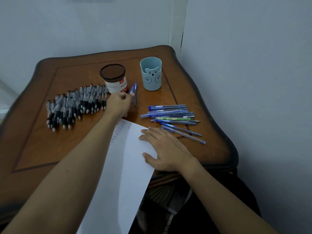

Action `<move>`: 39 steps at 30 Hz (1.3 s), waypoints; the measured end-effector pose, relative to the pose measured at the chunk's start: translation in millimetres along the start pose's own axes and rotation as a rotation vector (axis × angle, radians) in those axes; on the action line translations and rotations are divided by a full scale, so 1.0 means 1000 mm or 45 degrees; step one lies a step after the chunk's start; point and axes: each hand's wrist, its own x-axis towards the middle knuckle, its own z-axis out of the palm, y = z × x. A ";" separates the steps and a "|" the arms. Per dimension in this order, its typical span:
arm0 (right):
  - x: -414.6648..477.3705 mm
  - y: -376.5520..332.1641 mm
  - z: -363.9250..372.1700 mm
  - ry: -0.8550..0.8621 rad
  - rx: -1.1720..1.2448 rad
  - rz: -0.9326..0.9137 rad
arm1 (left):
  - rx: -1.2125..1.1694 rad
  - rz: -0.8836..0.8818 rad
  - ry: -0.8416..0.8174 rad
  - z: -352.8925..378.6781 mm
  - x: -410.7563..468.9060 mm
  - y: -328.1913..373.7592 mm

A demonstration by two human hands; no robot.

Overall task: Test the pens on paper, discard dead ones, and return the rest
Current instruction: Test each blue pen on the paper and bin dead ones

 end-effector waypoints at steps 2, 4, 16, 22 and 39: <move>0.000 0.000 0.000 0.001 0.001 0.003 | 0.197 0.017 0.069 0.003 0.006 0.001; 0.000 0.000 0.001 0.006 0.001 0.002 | 0.362 -0.020 0.104 0.005 0.005 0.005; 0.000 0.000 0.002 0.011 -0.012 -0.003 | 0.470 0.097 -0.016 0.016 0.001 0.009; 0.000 0.000 0.002 0.013 -0.006 -0.004 | 0.478 0.413 0.042 0.017 0.001 0.000; 0.000 0.000 0.003 0.011 -0.015 0.002 | 0.807 0.568 -0.127 0.018 -0.008 -0.004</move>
